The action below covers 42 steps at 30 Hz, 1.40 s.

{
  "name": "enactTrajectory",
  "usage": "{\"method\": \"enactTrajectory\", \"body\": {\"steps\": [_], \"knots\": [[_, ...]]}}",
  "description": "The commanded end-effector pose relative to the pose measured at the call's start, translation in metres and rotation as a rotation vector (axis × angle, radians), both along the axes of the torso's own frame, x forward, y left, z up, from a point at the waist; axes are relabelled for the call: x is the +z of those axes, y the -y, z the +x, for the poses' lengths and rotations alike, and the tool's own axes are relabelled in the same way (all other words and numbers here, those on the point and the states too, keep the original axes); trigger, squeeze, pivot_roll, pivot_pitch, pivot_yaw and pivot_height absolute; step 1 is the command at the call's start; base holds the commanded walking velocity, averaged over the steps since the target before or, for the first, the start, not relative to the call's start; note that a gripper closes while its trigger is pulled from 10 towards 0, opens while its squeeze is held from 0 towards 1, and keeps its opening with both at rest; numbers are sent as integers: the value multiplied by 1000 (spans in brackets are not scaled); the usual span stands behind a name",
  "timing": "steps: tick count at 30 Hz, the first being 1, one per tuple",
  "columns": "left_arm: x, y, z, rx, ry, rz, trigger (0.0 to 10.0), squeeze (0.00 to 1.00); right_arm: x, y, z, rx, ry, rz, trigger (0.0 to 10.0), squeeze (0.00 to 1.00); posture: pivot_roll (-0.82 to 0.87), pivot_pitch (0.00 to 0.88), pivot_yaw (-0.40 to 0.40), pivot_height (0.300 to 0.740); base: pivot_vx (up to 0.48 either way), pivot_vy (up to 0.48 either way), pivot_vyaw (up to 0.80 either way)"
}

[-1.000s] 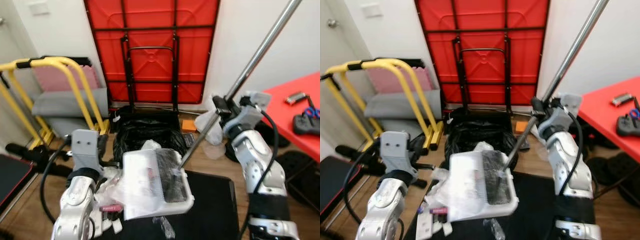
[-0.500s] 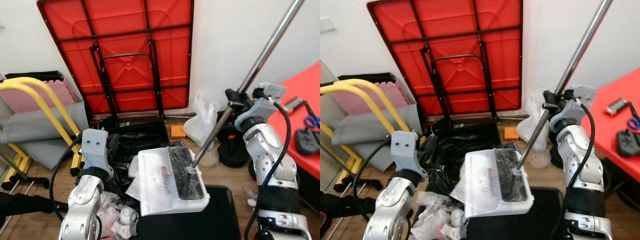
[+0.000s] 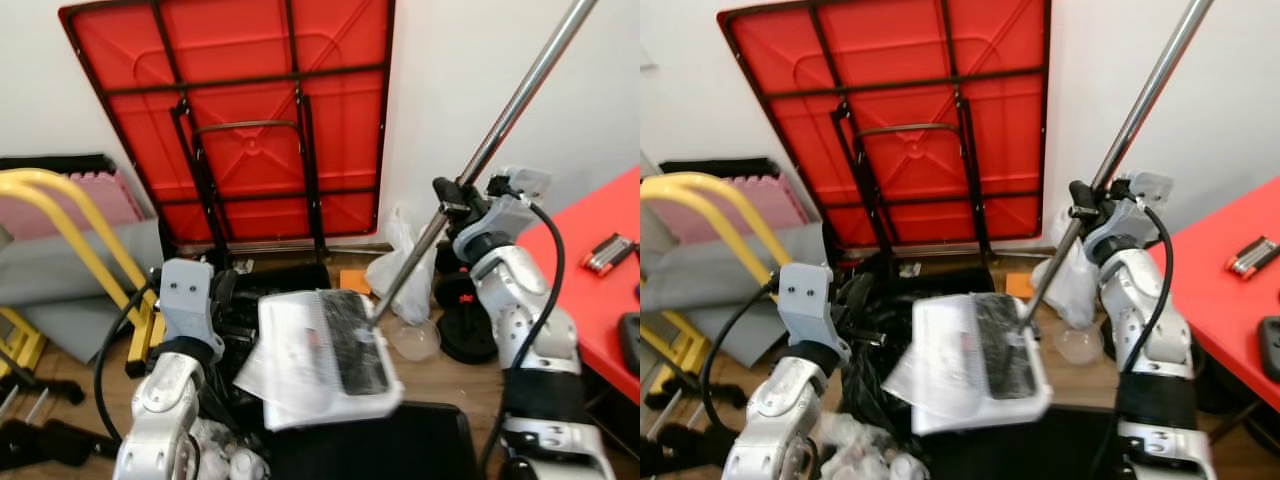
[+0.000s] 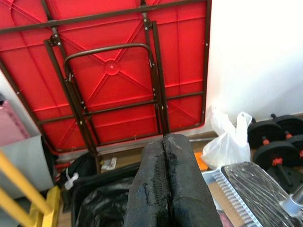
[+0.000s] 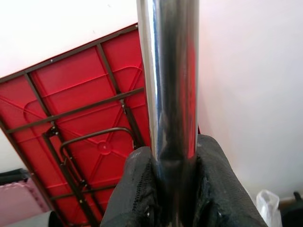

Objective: Sweep floor

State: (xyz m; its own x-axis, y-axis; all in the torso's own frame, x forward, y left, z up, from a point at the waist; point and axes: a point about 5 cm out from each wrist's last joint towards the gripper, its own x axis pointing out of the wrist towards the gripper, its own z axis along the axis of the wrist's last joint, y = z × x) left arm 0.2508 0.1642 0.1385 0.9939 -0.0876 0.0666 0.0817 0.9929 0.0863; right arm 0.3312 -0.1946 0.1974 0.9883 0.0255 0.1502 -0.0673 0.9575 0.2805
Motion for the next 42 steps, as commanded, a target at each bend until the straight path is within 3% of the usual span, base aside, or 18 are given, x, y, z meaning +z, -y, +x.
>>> {"method": "enactTrajectory", "body": {"steps": [1, 9, 16, 21, 28, 42], "knots": [[-3, -7, -1, 35, -10, 9, 10000, 0, 16, -15, 2, 60, 84, 34, 10000, 0, -40, 0, 10, 740, 345, 0, 0], [-3, -7, -2, 38, -12, 7, 10000, 0, 16, -18, 4, 71, 77, 23, 10000, 0, -45, 0, 12, 740, 341, 0, 0], [-3, -6, -4, 49, -18, 7, 10000, 0, 19, -29, 10, 123, 78, -34, 10000, 0, -42, 0, 6, 740, 308, 0, 629], [-4, -7, -8, 62, -24, -14, 10000, 0, 20, -28, 13, 88, 73, -39, 10000, 0, -37, 5, 5, 740, 103, 0, 800], [-3, -2, -13, 43, -31, -35, 10000, 0, 18, -29, 15, 59, 57, -41, 10000, 0, -33, 30, 11, 740, 0, 0, 0], [2, 3, -42, -9, -79, -29, 10000, 0, 34, -34, 22, 59, 97, 10, 10000, 0, -5, 152, 33, 740, 0, 0, 0]]}}
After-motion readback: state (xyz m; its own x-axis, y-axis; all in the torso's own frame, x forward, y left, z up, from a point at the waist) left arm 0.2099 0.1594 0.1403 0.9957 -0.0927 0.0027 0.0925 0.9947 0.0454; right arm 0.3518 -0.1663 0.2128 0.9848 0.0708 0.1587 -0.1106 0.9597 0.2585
